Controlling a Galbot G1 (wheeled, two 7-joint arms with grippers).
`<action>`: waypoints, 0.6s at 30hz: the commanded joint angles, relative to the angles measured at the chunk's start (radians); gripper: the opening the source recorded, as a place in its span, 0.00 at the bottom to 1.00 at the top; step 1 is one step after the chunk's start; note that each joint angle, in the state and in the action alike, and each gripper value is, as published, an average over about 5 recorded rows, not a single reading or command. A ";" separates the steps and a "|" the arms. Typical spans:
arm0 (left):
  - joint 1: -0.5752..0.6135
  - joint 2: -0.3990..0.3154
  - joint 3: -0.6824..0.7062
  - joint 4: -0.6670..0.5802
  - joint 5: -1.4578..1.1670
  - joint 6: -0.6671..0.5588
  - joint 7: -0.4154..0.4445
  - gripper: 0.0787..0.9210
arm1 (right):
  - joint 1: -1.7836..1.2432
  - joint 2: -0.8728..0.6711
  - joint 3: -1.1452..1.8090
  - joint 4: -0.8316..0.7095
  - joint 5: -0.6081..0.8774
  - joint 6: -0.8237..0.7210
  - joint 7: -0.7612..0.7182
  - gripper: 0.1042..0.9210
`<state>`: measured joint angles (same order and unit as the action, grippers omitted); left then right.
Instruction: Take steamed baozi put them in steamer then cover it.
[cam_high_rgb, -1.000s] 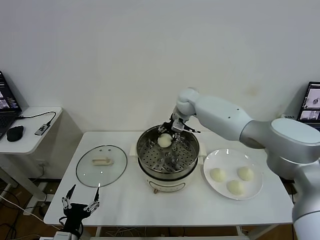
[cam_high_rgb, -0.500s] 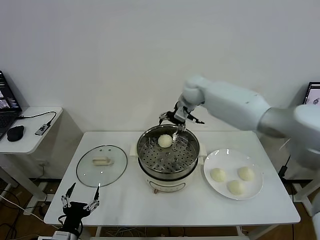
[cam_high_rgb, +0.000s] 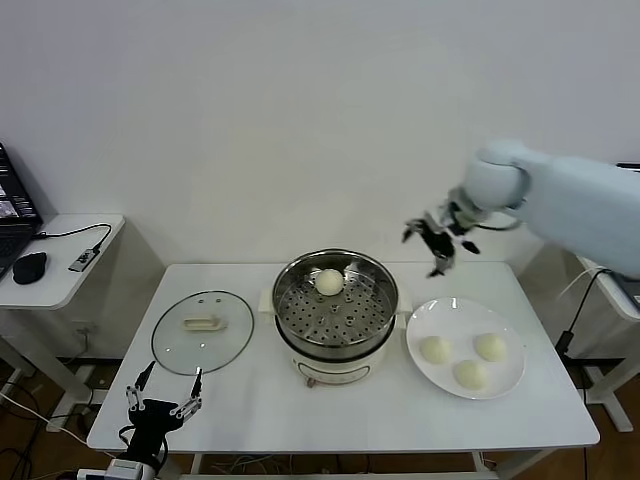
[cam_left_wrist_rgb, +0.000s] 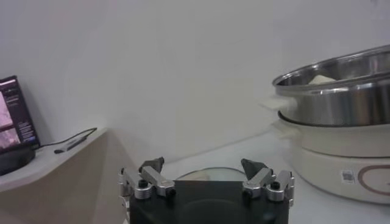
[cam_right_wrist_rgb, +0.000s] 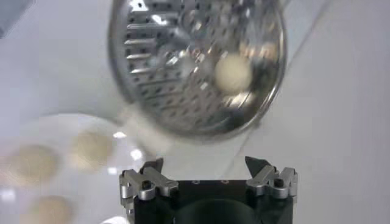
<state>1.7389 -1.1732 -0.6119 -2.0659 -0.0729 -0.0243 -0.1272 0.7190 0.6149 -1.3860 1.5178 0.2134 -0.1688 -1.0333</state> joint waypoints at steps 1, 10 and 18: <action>0.000 0.001 0.001 0.001 0.001 0.000 -0.001 0.88 | -0.028 -0.236 -0.026 0.152 0.043 -0.157 -0.012 0.88; -0.007 -0.006 -0.002 0.008 0.005 0.002 0.000 0.88 | -0.299 -0.211 0.116 0.086 -0.041 -0.152 0.020 0.88; -0.005 -0.016 -0.011 0.011 0.007 0.003 0.000 0.88 | -0.518 -0.107 0.297 -0.078 -0.117 -0.105 0.029 0.88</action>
<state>1.7350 -1.1905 -0.6250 -2.0543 -0.0665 -0.0214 -0.1268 0.3535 0.5105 -1.1879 1.4894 0.1268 -0.2561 -1.0094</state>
